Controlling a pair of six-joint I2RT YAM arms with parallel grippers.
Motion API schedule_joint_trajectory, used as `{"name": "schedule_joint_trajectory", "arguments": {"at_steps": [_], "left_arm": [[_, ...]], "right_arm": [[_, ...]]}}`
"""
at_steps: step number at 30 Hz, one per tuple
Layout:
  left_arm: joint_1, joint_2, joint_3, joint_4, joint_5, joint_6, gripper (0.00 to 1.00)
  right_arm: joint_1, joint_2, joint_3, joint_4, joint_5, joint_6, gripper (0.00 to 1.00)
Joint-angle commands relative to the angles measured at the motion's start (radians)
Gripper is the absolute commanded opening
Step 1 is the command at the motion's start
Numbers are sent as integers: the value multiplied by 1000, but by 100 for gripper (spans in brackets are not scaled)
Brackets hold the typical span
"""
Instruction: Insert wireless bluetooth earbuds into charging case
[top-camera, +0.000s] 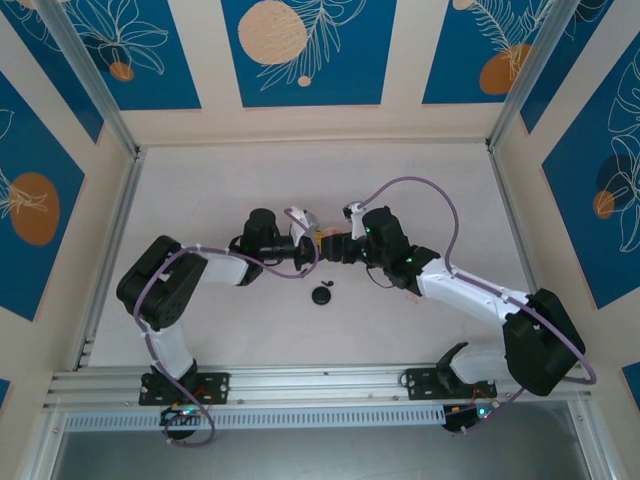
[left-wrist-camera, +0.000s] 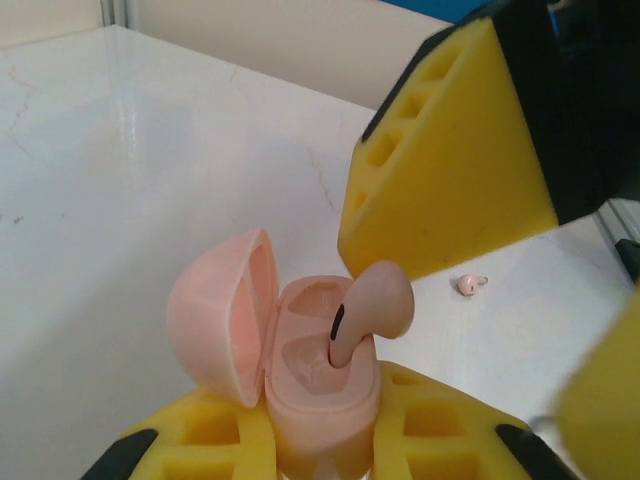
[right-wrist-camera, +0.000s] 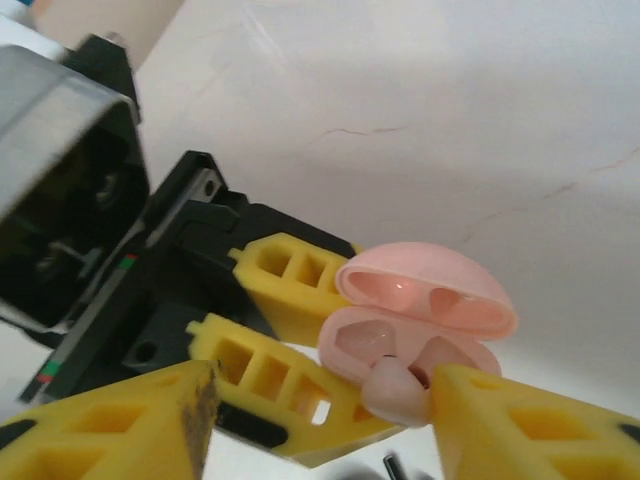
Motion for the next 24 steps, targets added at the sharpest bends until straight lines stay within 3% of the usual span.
{"name": "schedule_joint_trajectory", "arguments": {"at_steps": [1, 10, 18, 24], "left_arm": [[-12, -35, -2, 4, -4, 54, 12], [-23, -41, -37, 75, -12, 105, 12], [-34, -42, -49, 103, -13, 121, 12], [-38, -41, -48, 113, -11, 119, 12]], "right_arm": [[-29, -55, 23, -27, -100, 17, 63], [-126, -157, 38, -85, -274, 79, 66], [-241, -170, 96, -301, -443, 107, 58], [-304, -114, 81, -274, -583, 144, 49]]}}
